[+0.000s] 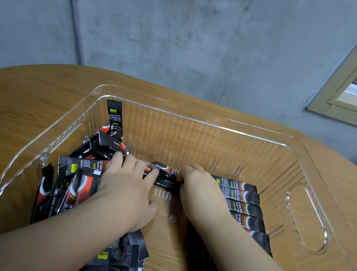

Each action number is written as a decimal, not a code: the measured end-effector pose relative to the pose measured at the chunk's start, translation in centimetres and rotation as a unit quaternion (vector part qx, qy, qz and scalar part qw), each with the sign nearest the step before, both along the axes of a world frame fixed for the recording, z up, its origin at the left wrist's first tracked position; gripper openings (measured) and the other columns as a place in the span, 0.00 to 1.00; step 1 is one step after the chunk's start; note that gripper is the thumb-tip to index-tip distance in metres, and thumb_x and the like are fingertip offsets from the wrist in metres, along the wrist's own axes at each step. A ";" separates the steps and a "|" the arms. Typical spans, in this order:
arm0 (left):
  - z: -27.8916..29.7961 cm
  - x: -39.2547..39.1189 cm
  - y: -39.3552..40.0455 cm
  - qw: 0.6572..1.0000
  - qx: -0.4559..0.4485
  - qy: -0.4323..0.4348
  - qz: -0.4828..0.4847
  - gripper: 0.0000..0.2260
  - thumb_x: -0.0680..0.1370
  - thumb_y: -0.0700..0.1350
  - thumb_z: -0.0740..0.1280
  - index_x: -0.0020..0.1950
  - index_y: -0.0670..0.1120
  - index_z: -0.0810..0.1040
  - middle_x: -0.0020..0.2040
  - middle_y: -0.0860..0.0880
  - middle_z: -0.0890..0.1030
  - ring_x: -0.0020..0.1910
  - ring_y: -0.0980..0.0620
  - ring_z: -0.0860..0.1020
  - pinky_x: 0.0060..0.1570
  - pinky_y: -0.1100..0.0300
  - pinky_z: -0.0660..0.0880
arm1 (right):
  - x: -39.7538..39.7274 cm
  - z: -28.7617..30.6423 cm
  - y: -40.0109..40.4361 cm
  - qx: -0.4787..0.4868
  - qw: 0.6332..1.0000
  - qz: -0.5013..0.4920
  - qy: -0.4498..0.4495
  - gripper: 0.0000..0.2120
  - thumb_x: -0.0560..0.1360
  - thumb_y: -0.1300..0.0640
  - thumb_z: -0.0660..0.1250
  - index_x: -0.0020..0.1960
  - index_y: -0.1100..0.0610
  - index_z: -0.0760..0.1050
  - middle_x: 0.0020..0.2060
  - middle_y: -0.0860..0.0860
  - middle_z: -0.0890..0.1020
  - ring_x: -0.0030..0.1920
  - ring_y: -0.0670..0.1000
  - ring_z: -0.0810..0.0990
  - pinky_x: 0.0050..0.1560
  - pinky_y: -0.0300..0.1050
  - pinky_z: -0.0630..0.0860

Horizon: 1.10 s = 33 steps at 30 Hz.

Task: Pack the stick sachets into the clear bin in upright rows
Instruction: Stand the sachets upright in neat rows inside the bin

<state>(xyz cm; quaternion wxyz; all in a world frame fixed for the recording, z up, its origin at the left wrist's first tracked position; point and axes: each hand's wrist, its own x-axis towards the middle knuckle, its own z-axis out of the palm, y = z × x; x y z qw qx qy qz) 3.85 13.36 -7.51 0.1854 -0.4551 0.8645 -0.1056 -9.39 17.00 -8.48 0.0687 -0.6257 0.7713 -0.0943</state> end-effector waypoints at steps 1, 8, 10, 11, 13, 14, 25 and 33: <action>0.0 0.0 0.0 1.000 0.000 -0.004 0.003 0.30 0.79 0.62 0.46 0.79 0.52 0.46 0.75 0.45 0.56 0.74 0.42 0.53 0.73 0.44 0.44 | 0.0 0.0 0.0 -0.005 1.000 -0.004 -0.002 0.12 0.74 0.66 0.62 0.56 0.58 0.72 0.55 0.53 0.74 0.55 0.56 0.74 0.49 0.46 0.71; 0.2 0.0 -0.1 0.999 0.012 -0.029 -0.013 0.31 0.80 0.60 0.46 0.77 0.43 0.54 0.78 0.46 0.51 0.77 0.46 0.46 0.73 0.40 0.41 | -0.2 -0.4 -0.1 -0.056 0.998 0.015 0.011 0.13 0.74 0.69 0.55 0.53 0.57 0.71 0.51 0.52 0.76 0.50 0.53 0.68 0.50 0.45 0.68; 0.2 0.0 -0.1 1.000 0.014 -0.023 -0.011 0.29 0.80 0.60 0.47 0.75 0.43 0.58 0.76 0.46 0.58 0.76 0.47 0.51 0.73 0.40 0.41 | -0.4 -0.8 -0.3 -0.071 0.997 0.016 0.014 0.13 0.74 0.69 0.55 0.54 0.56 0.71 0.50 0.52 0.77 0.48 0.52 0.66 0.52 0.46 0.69; 0.1 0.0 -0.1 1.000 0.014 -0.020 -0.009 0.29 0.80 0.60 0.47 0.74 0.43 0.58 0.75 0.46 0.59 0.76 0.47 0.52 0.73 0.40 0.41 | -0.4 -1.0 -0.4 -0.073 0.997 0.012 0.010 0.12 0.75 0.68 0.56 0.54 0.56 0.71 0.51 0.51 0.77 0.49 0.52 0.67 0.52 0.46 0.70; 0.0 0.0 0.0 1.000 0.014 -0.018 -0.008 0.29 0.80 0.60 0.46 0.77 0.45 0.53 0.77 0.46 0.57 0.76 0.47 0.50 0.72 0.40 0.39 | -0.4 -1.3 -0.7 -0.071 0.997 0.010 0.014 0.09 0.76 0.66 0.59 0.53 0.56 0.71 0.50 0.51 0.77 0.52 0.53 0.69 0.53 0.45 0.70; 0.0 0.0 0.0 1.000 0.013 -0.019 -0.009 0.30 0.80 0.60 0.46 0.78 0.46 0.50 0.77 0.47 0.54 0.77 0.47 0.49 0.72 0.41 0.39 | -0.4 -1.6 -0.9 -0.066 0.997 0.013 0.023 0.07 0.76 0.64 0.60 0.52 0.56 0.71 0.49 0.51 0.77 0.52 0.53 0.69 0.53 0.45 0.70; 0.3 -0.2 0.3 0.997 0.004 -0.071 -0.018 0.31 0.80 0.60 0.44 0.78 0.43 0.52 0.79 0.46 0.50 0.77 0.46 0.44 0.72 0.40 0.37 | -0.5 -1.6 -1.2 -0.055 0.998 0.008 0.027 0.04 0.77 0.62 0.61 0.50 0.57 0.73 0.49 0.52 0.75 0.54 0.54 0.71 0.52 0.46 0.71; 0.5 0.1 0.3 0.998 0.011 -0.065 -0.002 0.33 0.80 0.61 0.45 0.78 0.40 0.51 0.77 0.45 0.57 0.77 0.46 0.47 0.72 0.41 0.35 | -0.5 -1.4 -1.2 -0.039 0.996 0.033 0.075 0.05 0.76 0.62 0.63 0.52 0.59 0.74 0.50 0.54 0.73 0.54 0.55 0.69 0.48 0.46 0.69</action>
